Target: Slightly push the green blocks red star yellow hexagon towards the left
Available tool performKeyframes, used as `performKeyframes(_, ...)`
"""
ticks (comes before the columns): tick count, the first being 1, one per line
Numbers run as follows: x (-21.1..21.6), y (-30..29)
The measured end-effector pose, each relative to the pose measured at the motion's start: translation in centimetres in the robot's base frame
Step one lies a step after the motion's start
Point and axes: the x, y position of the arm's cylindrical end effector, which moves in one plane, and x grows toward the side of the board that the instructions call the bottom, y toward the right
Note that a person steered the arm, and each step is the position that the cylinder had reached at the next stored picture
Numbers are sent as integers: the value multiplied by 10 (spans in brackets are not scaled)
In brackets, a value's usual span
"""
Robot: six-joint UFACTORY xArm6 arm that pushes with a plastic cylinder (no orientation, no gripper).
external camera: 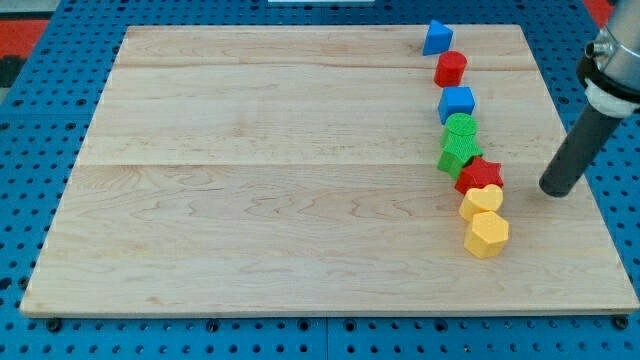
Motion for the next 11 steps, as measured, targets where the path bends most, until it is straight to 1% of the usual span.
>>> performKeyframes(3,3,-69)
performKeyframes(4,5,-75)
performKeyframes(5,5,-51)
performKeyframes(7,26,-29)
performKeyframes(8,50,13)
performKeyframes(9,96,15)
performKeyframes(11,105,-13)
